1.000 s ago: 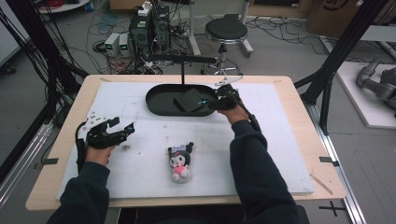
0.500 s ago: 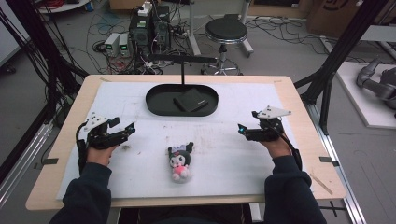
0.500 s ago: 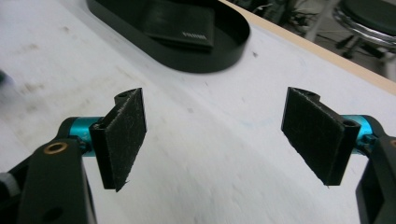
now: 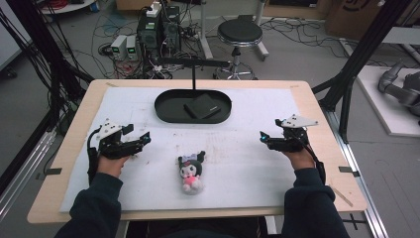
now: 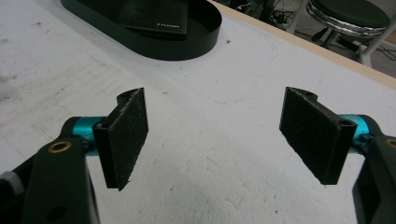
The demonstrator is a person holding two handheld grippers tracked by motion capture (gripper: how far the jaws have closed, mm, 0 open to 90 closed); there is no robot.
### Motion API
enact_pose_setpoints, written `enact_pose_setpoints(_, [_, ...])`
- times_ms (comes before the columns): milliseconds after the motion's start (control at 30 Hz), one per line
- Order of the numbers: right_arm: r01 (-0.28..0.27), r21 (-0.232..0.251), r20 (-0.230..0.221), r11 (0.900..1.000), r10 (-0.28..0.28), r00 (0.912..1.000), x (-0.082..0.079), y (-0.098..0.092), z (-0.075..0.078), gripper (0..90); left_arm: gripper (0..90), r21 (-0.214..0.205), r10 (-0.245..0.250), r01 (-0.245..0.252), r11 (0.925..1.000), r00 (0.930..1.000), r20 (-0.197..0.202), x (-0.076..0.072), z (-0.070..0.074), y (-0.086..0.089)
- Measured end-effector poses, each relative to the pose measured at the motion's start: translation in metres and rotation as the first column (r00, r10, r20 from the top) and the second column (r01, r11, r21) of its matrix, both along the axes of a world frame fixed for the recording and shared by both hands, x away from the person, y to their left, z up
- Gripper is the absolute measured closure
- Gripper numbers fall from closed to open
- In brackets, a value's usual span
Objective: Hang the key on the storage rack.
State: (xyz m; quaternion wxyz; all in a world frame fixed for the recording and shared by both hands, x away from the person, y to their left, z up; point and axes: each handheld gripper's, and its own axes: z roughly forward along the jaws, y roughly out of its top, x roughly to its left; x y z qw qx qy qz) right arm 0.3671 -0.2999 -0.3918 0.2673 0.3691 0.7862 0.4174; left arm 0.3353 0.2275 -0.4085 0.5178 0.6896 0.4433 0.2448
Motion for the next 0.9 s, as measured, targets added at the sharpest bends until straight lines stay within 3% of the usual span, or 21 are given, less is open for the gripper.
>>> enact_pose_setpoints(167, [0.011,0.004,0.000,0.9999,-0.011,0.9999,0.000,-0.001,0.000,24.1,20.2,-0.031,-0.048,0.047,0.9984,0.9985,-0.027,-0.001,0.001,-0.009])
enact_pose_setpoints(333, [0.007,-0.003,0.002,1.0000,-0.007,1.0000,0.000,0.000,-0.001,24.2,20.0,-0.021,-0.113,0.112,0.9935,0.9908,-0.073,-0.004,0.001,-0.027])
enact_pose_setpoints(400, [0.000,-0.011,0.004,0.9999,0.000,1.0000,0.001,0.001,-0.002,24.2,20.7,0.000,-0.152,0.153,0.9882,0.9792,-0.135,-0.004,-0.002,-0.037])
enact_pose_setpoints(500, [-0.003,-0.016,0.005,0.9999,0.004,1.0000,0.001,0.002,-0.002,24.2,28.6,-0.001,-0.202,0.206,0.9785,0.9588,-0.199,-0.008,-0.006,-0.050])
enact_pose_setpoints(667, [-0.014,-0.020,0.003,0.9997,0.014,0.9999,0.001,0.003,-0.002,24.2,29.3,0.014,-0.262,0.272,0.9621,0.9380,-0.227,-0.016,-0.006,-0.076])
enact_pose_setpoints(700, [-0.015,-0.019,0.001,0.9997,0.015,0.9999,0.000,0.003,-0.003,24.2,29.2,0.022,-0.275,0.288,0.9573,0.9324,-0.234,-0.019,-0.006,-0.082])
enact_pose_setpoints(733, [-0.019,-0.021,0.003,0.9996,0.019,0.9998,0.000,0.003,-0.002,24.5,29.0,0.031,-0.307,0.323,0.9457,0.9201,-0.244,-0.023,-0.007,-0.094])
enact_pose_setpoints(767, [-0.019,-0.021,0.003,0.9996,0.019,0.9998,0.000,0.003,-0.002,24.5,28.2,0.031,-0.307,0.323,0.9457,0.9201,-0.244,-0.023,-0.007,-0.094])
enact_pose_setpoints(833, [-0.021,-0.022,0.002,0.9995,0.021,0.9998,0.000,0.003,-0.002,24.7,27.5,0.033,-0.330,0.349,0.9366,0.9106,-0.249,-0.026,-0.008,-0.105])
enact_pose_setpoints(900, [-0.023,-0.021,0.001,0.9995,0.023,0.9997,0.000,0.002,-0.002,24.7,25.1,0.049,-0.328,0.350,0.9353,0.9099,-0.255,-0.031,-0.007,-0.116])
